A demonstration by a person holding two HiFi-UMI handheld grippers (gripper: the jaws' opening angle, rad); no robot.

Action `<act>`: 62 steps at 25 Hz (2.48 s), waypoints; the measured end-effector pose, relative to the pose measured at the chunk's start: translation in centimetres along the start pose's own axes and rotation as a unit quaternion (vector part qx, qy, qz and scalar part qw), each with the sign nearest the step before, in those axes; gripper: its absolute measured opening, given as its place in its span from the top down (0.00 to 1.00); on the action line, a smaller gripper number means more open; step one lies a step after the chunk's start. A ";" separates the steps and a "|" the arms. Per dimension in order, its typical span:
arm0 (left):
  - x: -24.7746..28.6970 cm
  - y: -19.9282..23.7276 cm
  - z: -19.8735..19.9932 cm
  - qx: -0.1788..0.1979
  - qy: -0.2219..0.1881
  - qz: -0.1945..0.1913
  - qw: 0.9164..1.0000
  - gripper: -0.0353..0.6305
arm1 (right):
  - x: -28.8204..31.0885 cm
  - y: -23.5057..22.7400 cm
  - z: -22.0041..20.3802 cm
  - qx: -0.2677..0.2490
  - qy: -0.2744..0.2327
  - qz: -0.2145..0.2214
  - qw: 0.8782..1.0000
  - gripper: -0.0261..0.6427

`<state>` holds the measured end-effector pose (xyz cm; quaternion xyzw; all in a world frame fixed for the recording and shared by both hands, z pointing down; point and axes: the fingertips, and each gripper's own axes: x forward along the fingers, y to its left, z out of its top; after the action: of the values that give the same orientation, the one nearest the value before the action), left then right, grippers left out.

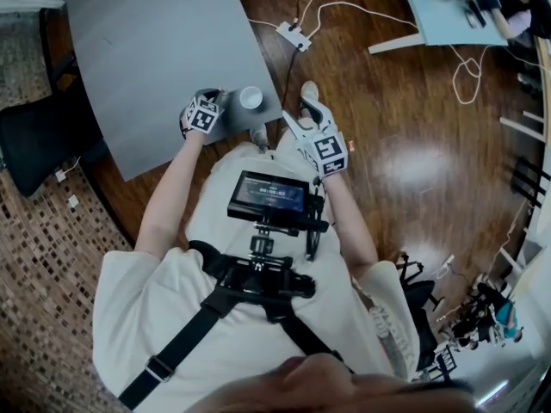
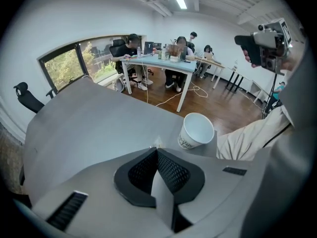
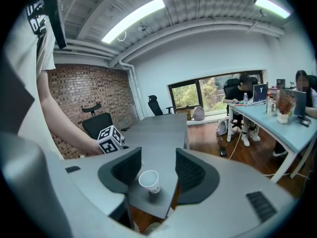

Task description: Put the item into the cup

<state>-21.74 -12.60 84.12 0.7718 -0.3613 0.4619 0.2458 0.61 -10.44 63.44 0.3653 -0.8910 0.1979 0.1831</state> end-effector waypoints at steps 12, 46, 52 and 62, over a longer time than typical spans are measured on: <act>-4.7 -5.3 5.4 0.017 -0.044 -0.054 0.997 0.94 | 0.0 -0.6 -1.9 0.015 0.007 -0.003 1.000 0.62; 2.4 -9.7 6.0 0.120 0.091 -0.068 0.986 0.94 | -3.0 -3.9 -2.6 0.045 0.007 -0.043 0.998 0.62; 2.5 -10.6 5.0 0.120 0.104 -0.072 0.985 0.82 | -3.0 -3.9 -2.7 0.051 0.010 -0.042 0.998 0.62; 0.6 -10.7 5.9 0.084 0.060 -0.065 0.993 0.79 | -2.6 -4.0 -2.7 0.049 0.009 -0.032 0.998 0.62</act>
<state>-10.01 -10.41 81.55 0.7826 -0.2550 0.5187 0.2312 5.73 -10.25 65.36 0.4007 -0.8661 0.2389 0.1795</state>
